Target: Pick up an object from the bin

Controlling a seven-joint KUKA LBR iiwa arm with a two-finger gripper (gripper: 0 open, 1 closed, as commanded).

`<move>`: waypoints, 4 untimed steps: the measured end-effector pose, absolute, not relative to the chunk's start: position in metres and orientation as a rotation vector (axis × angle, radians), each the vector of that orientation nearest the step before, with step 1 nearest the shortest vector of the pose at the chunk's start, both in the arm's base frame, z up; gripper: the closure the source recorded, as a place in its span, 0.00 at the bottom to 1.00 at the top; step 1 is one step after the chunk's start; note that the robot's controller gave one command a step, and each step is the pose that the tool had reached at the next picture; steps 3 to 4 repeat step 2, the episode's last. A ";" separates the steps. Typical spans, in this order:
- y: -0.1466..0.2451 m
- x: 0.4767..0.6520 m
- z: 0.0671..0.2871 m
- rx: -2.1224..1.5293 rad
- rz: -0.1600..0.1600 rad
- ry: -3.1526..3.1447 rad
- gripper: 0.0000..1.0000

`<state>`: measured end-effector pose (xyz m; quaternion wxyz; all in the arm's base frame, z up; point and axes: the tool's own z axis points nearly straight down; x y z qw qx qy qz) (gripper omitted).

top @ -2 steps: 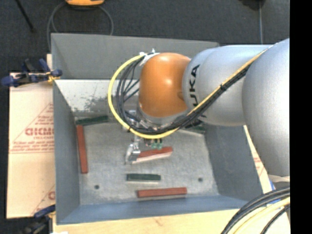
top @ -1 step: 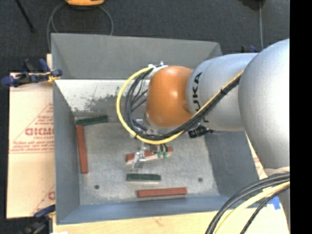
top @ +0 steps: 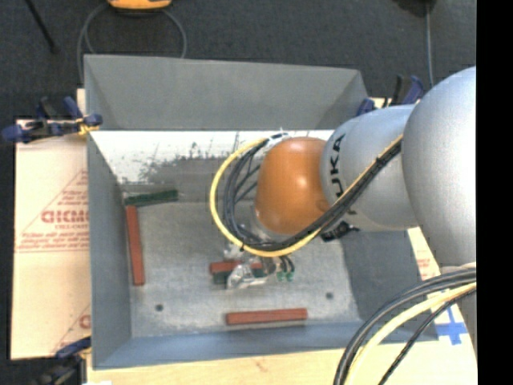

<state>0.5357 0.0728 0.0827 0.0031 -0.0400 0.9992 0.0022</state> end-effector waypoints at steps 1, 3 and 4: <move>0.073 0.536 0.083 -0.124 0.007 3.133 1.00; 0.072 0.531 0.221 -0.108 0.000 3.136 1.00; 0.072 0.531 0.221 -0.108 0.000 3.136 1.00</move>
Offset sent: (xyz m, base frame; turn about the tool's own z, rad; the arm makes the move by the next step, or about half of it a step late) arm -0.0059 -0.0005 0.1379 0.0052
